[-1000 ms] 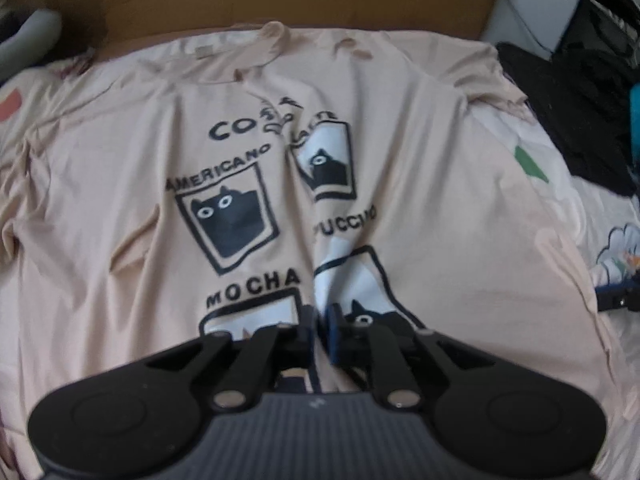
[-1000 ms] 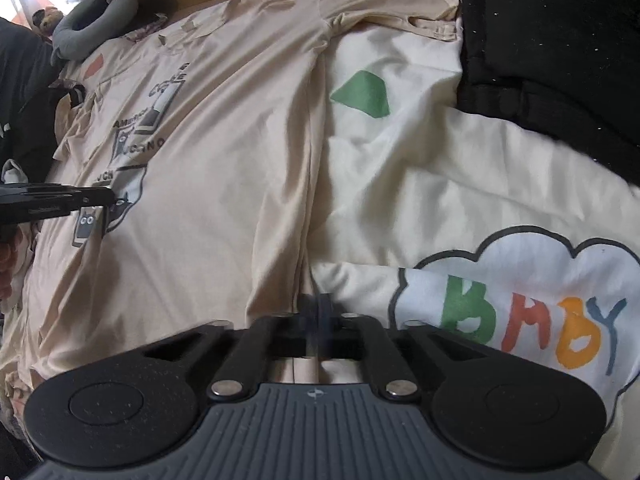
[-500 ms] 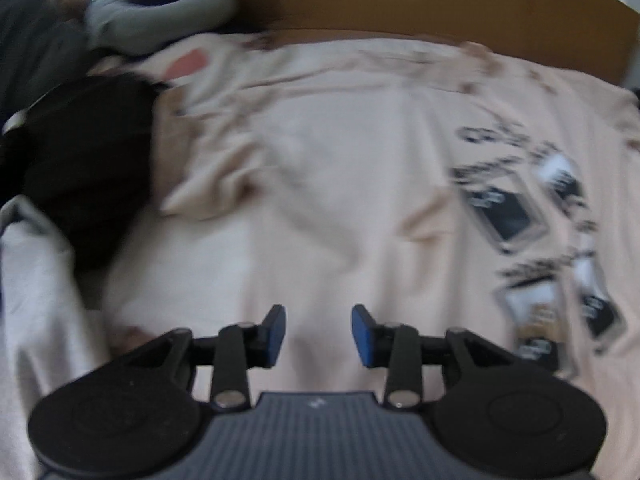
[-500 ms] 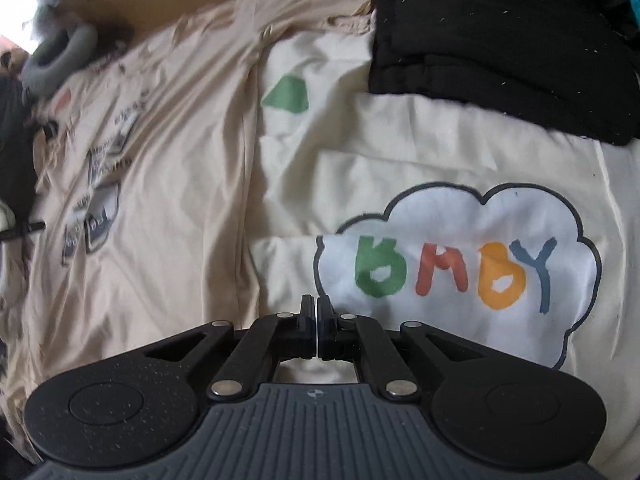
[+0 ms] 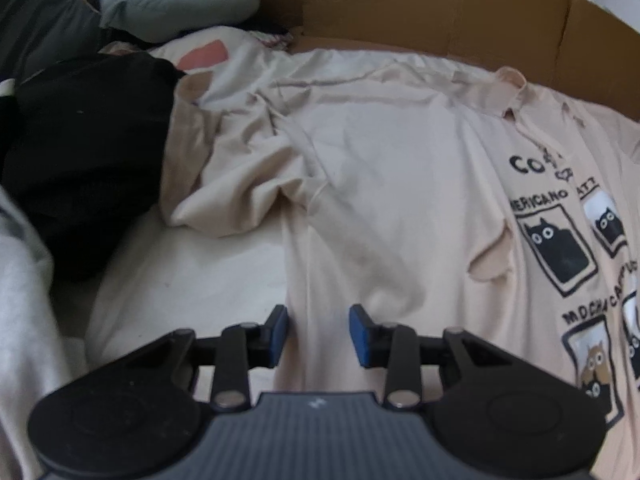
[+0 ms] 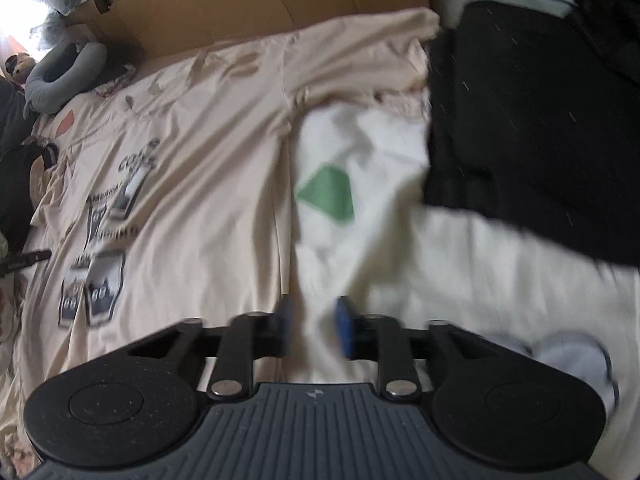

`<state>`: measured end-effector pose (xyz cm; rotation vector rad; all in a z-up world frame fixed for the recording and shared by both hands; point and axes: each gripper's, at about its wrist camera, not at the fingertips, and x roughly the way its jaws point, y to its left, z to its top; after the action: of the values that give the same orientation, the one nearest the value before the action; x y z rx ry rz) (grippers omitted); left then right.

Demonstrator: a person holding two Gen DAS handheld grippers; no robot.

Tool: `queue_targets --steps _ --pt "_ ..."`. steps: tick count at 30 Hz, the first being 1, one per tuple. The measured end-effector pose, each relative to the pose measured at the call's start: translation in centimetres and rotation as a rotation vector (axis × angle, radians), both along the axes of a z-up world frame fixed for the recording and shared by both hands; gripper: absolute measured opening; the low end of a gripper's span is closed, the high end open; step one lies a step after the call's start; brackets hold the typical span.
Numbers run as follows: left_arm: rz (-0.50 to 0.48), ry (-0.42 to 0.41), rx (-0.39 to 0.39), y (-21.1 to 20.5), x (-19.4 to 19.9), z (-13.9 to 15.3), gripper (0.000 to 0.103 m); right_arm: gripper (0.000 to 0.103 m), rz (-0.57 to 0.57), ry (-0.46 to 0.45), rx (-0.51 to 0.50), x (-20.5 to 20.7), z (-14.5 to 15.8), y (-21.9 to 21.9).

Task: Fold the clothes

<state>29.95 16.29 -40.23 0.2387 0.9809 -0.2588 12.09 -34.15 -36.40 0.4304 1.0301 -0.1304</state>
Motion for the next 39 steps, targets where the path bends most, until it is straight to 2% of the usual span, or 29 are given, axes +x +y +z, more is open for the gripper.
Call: queue_targets --steps 1,9,13,18,19,20,21,25,27,35,39 --pt "-0.007 0.0 0.006 0.0 0.2 0.0 0.002 0.032 0.003 -0.01 -0.006 0.9 -0.1 -0.1" --pt "-0.056 -0.003 0.009 2.7 1.5 1.7 0.001 0.033 -0.001 -0.008 0.039 6.0 -1.8 -1.3" --pt "-0.015 -0.008 0.011 4.6 2.3 2.2 0.001 0.033 0.021 0.003 0.058 7.4 -2.3 -1.2" --pt "-0.014 0.008 0.008 5.4 3.1 2.0 0.001 0.033 0.068 0.032 0.064 8.7 -2.9 -0.6" --pt "-0.009 0.011 0.006 5.4 3.3 1.8 0.001 0.03 0.079 0.041 0.058 9.0 -3.0 -0.5" --pt "-0.005 0.013 0.004 5.5 3.4 1.7 0.001 0.007 0.089 0.05 0.052 9.2 -3.1 -0.3" --pt "0.001 0.015 -0.002 5.7 3.5 1.6 0.001 0.0 0.1 0.059 0.046 9.5 -3.2 -0.1" --pt "0.022 0.023 -0.025 6.3 3.6 1.6 0.001 0.0 0.094 0.072 -0.005 9.7 -2.5 -0.4" --pt "0.03 0.026 -0.035 6.5 3.5 1.7 0.001 0.0 0.05 0.082 0.009 9.2 -2.3 -1.4" --pt "0.071 0.083 -0.064 7.2 2.9 0.3 0.001 0.0 -0.006 0.112 -0.007 8.0 -2.6 -2.0" --pt "0.076 0.077 -0.085 7.5 2.2 1.1 0.001 0.0 -0.028 0.127 -0.021 7.5 -1.8 -2.1"
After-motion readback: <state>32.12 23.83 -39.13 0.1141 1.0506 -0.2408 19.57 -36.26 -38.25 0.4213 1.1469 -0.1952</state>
